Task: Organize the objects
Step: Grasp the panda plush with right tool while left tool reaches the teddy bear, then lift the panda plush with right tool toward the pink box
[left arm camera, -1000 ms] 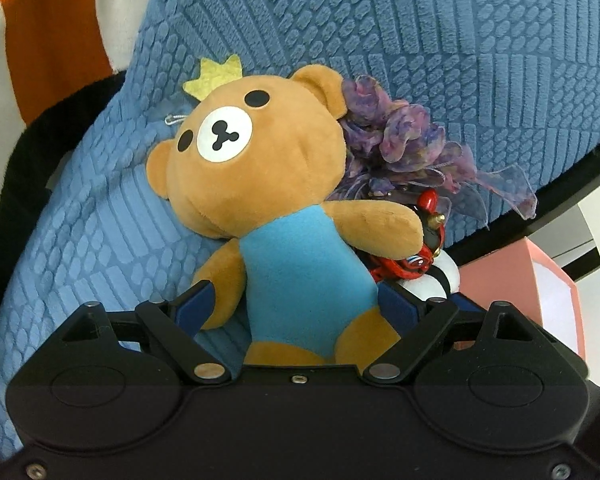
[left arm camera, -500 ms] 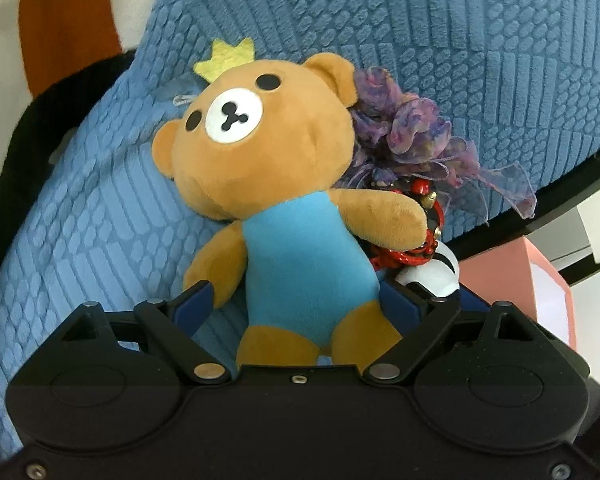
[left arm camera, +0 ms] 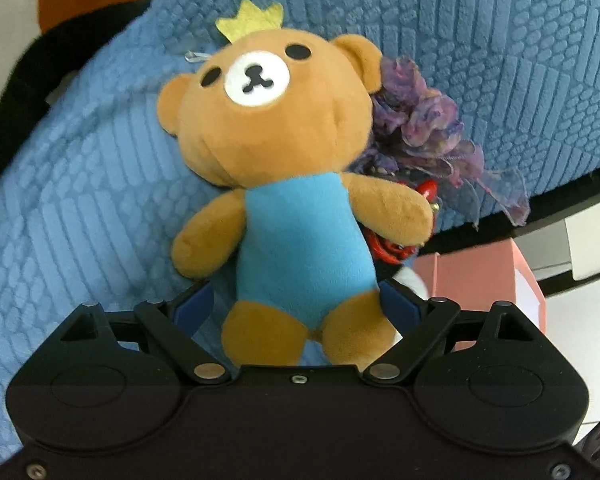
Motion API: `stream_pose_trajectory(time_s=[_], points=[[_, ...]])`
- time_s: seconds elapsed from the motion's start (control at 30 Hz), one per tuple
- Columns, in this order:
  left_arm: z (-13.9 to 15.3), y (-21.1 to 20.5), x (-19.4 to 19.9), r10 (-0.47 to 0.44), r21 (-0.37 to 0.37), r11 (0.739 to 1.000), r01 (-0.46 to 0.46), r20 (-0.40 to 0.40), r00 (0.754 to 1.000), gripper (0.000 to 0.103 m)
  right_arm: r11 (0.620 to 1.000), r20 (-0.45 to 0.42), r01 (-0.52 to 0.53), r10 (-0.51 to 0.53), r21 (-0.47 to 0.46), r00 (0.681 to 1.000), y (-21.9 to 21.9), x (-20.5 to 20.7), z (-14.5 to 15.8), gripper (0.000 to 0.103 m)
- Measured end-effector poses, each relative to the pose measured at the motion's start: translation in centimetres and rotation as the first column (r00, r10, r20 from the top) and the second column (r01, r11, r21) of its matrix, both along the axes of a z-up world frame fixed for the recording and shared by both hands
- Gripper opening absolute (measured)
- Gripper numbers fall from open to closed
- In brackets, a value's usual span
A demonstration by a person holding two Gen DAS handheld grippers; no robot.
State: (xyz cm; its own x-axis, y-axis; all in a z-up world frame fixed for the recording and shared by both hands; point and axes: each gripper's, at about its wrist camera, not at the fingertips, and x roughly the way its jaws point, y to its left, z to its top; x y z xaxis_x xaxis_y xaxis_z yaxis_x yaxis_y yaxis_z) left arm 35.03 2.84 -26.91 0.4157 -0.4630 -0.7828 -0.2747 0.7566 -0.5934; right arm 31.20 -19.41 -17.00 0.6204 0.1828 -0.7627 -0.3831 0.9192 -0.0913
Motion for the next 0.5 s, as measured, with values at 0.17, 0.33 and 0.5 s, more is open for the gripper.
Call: stream_pose_trajectory(time_s=[0.17, 0.33, 0.5], points=[[-0.2, -0.3, 0.3, -0.012, -0.013, 1.000, 0.012, 0.004, 1.000, 0.089, 1.000, -0.007, -0.014, 0.014, -0.002, 1.000, 0.6, -0.2, 0.1, 0.046], [-0.1, -0.9, 0.3, -0.010, -0.011, 1.000, 0.011, 0.028, 1.000, 0.073, 1.000, -0.017, -0.005, 0.005, 0.012, 1.000, 0.1, -0.3, 0.1, 0.046], [1.0, -0.6, -0.6, -0.024, 0.028, 0.999, 0.023, 0.062, 0.998, 0.065, 0.999, -0.015, -0.001, 0.002, 0.039, 1.000, -0.6, -0.8, 0.6, 0.046]])
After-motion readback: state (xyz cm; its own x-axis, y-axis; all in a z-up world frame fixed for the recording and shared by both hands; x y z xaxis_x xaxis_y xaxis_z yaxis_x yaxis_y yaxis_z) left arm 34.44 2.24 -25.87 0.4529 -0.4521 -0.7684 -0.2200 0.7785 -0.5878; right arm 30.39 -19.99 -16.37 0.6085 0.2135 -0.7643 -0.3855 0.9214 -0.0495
